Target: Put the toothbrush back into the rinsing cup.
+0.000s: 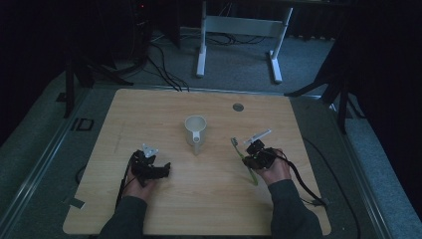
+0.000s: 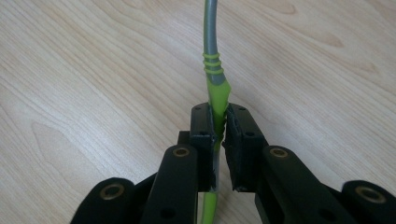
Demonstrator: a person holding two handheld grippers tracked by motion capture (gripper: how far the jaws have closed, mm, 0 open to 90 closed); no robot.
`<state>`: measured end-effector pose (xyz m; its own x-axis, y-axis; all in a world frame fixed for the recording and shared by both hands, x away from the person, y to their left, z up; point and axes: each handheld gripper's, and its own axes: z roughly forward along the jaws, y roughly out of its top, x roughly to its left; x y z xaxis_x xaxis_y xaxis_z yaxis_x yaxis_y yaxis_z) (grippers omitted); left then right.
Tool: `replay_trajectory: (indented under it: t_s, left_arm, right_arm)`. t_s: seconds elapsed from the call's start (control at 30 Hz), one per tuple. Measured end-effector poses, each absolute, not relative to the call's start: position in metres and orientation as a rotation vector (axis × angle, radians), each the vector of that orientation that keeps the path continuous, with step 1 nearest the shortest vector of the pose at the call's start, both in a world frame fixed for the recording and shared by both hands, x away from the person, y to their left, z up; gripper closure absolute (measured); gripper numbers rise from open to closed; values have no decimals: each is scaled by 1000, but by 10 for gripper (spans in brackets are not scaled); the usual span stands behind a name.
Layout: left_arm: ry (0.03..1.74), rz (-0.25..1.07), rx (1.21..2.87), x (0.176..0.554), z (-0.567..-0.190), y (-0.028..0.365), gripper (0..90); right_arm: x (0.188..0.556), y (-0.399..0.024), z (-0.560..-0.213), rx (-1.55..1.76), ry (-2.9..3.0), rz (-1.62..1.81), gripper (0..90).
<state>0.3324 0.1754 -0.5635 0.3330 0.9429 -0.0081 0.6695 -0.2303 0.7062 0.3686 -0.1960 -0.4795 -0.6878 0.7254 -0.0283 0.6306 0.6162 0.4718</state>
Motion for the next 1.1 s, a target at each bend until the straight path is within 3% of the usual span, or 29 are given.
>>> replay_trajectory:
  t_s: [1.1]
  left_arm:
    - [1410, 574, 1988, 332, -563, 175, 128]
  right_arm:
    - [359, -208, -450, 1095, 2490, 853, 816]
